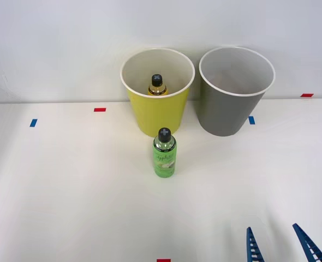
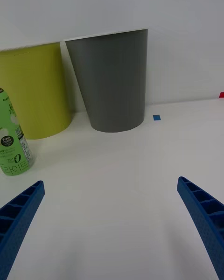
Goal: Put cans in the gray bin, plastic bottles in the light green bin
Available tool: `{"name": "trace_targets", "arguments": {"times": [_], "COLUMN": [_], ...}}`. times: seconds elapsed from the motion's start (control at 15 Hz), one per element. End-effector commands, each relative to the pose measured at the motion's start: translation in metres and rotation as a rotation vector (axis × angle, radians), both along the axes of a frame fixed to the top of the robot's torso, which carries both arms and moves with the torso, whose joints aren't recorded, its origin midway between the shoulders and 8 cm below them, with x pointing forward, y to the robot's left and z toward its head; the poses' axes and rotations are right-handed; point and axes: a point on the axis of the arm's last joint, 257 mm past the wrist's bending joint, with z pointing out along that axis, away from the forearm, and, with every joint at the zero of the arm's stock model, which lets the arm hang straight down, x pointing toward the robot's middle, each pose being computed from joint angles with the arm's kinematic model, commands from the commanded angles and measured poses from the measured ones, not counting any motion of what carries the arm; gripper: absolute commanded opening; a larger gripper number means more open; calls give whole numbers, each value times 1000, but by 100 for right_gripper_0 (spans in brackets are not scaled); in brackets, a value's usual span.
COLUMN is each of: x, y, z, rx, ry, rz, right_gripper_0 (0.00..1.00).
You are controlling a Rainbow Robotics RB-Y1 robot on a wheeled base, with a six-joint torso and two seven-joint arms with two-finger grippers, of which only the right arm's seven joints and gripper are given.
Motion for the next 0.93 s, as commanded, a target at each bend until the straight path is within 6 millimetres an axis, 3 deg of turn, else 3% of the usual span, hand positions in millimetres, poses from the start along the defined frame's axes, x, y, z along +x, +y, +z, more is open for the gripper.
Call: {"name": "trace_targets", "arguments": {"times": [0.07, 0.93], "x": [0, 0], "y": [0, 0], "z": [0, 0], "rx": [0, 0], "ry": [0, 0], "rz": [0, 0], "right_gripper_0": [98, 98]}}
